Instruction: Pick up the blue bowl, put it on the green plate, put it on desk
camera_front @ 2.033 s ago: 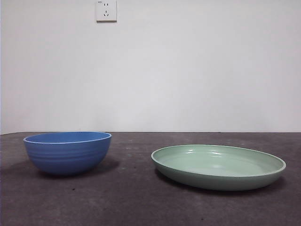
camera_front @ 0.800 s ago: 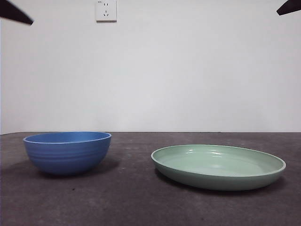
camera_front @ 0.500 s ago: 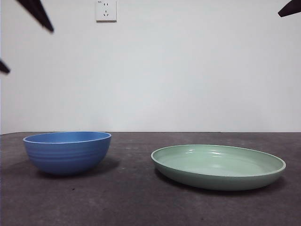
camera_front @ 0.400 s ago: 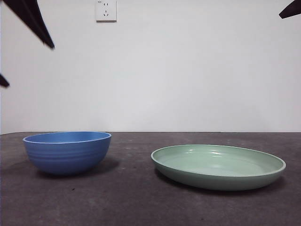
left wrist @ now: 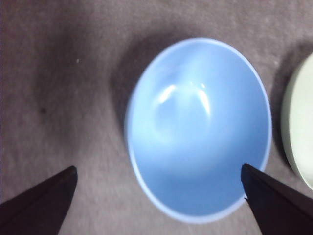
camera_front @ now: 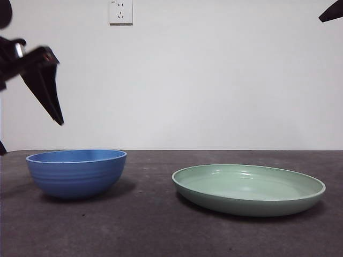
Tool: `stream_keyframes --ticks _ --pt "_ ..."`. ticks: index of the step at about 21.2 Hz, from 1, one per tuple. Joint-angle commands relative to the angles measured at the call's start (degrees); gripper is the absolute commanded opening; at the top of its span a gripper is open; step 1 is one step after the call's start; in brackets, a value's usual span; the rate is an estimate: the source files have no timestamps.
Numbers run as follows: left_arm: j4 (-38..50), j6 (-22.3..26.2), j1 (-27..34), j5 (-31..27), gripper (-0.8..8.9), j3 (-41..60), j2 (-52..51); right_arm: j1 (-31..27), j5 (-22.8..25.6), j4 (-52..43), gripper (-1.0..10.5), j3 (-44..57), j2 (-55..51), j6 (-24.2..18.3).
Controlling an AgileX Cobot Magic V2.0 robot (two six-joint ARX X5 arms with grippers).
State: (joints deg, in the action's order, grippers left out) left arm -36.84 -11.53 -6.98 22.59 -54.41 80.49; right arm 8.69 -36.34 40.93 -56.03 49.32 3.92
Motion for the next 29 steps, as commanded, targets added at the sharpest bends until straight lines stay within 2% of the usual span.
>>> stream_keyframes --ticks 1,3,5,8,13,19,23,27,29 --pt "2.29 -0.11 -0.13 -0.09 6.51 -1.25 2.93 0.31 -0.33 -0.37 5.4 -0.98 0.39 0.61" --pt "3.87 -0.13 -0.15 -0.09 6.27 -1.25 4.66 0.31 -0.33 -0.37 5.4 -0.98 0.37 0.61" --pt "4.57 -0.11 -0.15 -0.09 5.56 -1.27 6.47 0.31 -0.33 -0.37 5.4 -0.98 0.39 0.61" --pt "5.40 -0.11 -0.15 -0.09 5.28 -1.27 8.24 0.31 -0.33 -0.35 5.4 -0.98 0.39 0.61" --pt "6.45 -0.11 -0.15 -0.09 2.17 -1.27 9.88 0.31 -0.33 -0.20 5.4 -0.98 0.37 0.63" --pt "8.07 0.35 -0.15 -0.11 0.17 -1.27 9.88 0.31 -0.33 -0.22 5.4 -0.98 0.39 0.61" --pt "8.57 0.35 -0.15 -0.11 0.16 -1.81 9.88 0.28 -0.33 -0.17 5.4 -0.98 0.28 0.61" --pt "2.47 0.35 -0.26 -1.36 0.15 -7.34 9.88 0.26 -0.02 0.17 5.4 -1.53 -1.18 1.46" --pt "-2.54 0.35 -1.31 -3.56 0.16 -12.57 9.88 0.15 2.27 3.61 5.4 -3.50 -2.56 1.09"
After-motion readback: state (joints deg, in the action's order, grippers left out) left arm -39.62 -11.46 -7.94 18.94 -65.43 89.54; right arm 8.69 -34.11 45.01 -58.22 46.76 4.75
